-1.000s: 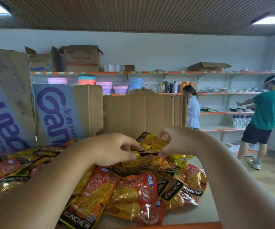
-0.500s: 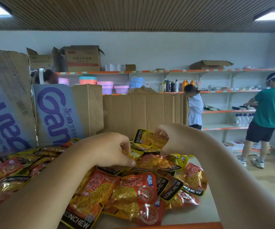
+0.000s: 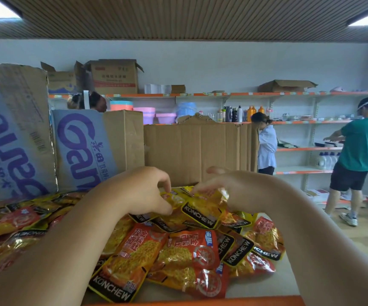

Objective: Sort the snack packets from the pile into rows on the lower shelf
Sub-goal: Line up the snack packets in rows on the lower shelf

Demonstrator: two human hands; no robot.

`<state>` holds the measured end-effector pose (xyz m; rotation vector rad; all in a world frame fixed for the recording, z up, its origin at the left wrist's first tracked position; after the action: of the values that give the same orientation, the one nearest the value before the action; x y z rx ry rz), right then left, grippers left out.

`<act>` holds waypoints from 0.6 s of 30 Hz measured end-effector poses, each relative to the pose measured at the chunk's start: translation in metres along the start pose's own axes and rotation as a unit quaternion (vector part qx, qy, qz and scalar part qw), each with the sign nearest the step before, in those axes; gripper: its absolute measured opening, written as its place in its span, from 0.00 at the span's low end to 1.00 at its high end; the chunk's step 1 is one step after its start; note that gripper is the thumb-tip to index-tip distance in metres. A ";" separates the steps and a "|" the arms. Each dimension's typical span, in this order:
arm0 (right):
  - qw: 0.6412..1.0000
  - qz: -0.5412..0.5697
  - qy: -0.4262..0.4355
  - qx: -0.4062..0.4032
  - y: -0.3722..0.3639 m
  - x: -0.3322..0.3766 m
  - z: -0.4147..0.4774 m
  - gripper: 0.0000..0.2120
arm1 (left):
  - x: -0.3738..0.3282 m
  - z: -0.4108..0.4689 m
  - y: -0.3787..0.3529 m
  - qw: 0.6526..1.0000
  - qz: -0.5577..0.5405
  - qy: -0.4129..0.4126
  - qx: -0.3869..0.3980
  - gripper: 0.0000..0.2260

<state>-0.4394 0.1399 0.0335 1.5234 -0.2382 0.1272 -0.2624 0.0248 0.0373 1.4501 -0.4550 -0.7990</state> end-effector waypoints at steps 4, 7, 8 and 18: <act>0.997 -0.071 0.030 0.016 -0.010 0.011 0.008 0.24 | 0.006 0.003 -0.004 0.999 0.034 0.010 0.017 0.21; 0.997 -0.083 0.005 0.006 -0.010 0.000 0.016 0.24 | 0.006 0.004 -0.004 0.999 0.037 0.005 0.009 0.21; 0.997 -0.068 -0.020 0.024 -0.014 0.000 0.021 0.24 | 0.006 0.005 -0.004 0.999 0.037 0.004 0.007 0.21; 0.998 0.050 0.015 -0.038 -0.006 0.028 0.000 0.13 | -0.005 -0.001 -0.003 1.000 0.025 0.000 -0.018 0.20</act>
<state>-0.4109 0.1380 0.0340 1.4325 -0.2921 0.2180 -0.2656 0.0296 0.0352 1.4000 -0.4730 -0.7645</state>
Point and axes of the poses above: each hand's wrist, its own z-axis towards the middle knuckle, its own y-axis out of the back of the hand, x = y × z, the point moved 5 cm from there along z, towards the middle knuckle, and after that the axes turned 3 degrees about z, right-handed, at the moved point
